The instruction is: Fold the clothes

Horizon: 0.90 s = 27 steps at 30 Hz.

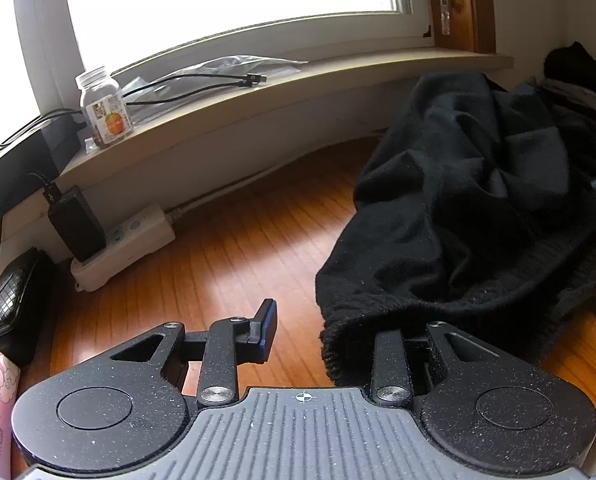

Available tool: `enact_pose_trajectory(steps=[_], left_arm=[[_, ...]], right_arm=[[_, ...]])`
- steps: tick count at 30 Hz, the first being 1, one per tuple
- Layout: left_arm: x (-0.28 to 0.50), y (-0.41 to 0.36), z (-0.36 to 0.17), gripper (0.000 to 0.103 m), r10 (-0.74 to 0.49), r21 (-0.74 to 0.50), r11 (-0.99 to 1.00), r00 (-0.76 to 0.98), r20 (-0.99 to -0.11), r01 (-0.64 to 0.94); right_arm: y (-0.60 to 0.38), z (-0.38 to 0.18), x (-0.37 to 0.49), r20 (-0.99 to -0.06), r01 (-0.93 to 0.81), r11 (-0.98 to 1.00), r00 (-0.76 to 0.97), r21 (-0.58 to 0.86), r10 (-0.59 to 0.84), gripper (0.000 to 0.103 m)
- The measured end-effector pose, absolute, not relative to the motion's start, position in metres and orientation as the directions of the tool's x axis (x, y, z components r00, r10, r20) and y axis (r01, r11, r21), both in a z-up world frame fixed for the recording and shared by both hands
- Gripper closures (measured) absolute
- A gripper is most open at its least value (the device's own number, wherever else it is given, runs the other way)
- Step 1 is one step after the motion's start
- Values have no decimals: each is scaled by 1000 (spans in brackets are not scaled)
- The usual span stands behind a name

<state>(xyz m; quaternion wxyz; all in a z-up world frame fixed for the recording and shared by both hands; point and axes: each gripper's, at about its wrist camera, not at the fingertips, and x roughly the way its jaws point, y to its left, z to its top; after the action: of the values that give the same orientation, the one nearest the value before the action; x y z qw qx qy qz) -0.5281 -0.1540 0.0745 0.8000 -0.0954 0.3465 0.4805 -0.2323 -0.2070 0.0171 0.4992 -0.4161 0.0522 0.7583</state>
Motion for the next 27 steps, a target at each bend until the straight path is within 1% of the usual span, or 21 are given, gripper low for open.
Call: enact_pose_trajectory(steps=[2,3,4,6,7,8,9,11,13,15,17,23,27], left_arm=[[-527,-155,73,69,700,179,524,302,-646,-833],[-526,-155,73,69,699,176,527,306,-647,-831],[-525,-156,73,69,703,179,524,304,-643,-833],[-524,-156,73,70,711,183,520,303,-635,-835],[-523,-157,73,73,712,183,519,304,-633,-835],[-523,-157,73,78,714,178,519,309,-628,-836],[-523,-157,74,81,716,175,518,312,-624,-837],[-520,-159,74,86,712,177,531,322,-624,-829],[-516,-161,75,89,707,177,548,339,-621,-818],[-510,-164,75,95,703,178,564,357,-615,-806],[-503,-167,78,96,704,169,577,381,-600,-799],[-488,-182,88,97,692,139,624,460,-557,-769],[-494,-196,97,97,686,105,642,508,-520,-759]], right_arm=[[-202,15,-231,-687,-795,-493,-138,-352,713,66],[-200,12,-231,-698,-790,-499,-131,-355,704,60],[-197,9,-230,-714,-784,-510,-125,-355,689,57],[-195,8,-226,-721,-786,-514,-129,-344,680,56],[-194,9,-224,-725,-789,-513,-128,-339,676,56],[-195,10,-222,-720,-788,-508,-123,-347,683,63],[-196,11,-221,-703,-786,-493,-108,-372,703,79],[-200,17,-217,-656,-786,-449,-74,-425,751,87],[-202,33,-210,-594,-801,-393,-60,-451,802,89],[-203,51,-206,-520,-803,-334,-36,-494,853,90],[-200,69,-202,-463,-806,-289,-20,-517,886,91],[-154,109,-196,-379,-792,-222,13,-569,925,93],[-116,136,-215,-309,-773,-190,7,-605,951,94]])
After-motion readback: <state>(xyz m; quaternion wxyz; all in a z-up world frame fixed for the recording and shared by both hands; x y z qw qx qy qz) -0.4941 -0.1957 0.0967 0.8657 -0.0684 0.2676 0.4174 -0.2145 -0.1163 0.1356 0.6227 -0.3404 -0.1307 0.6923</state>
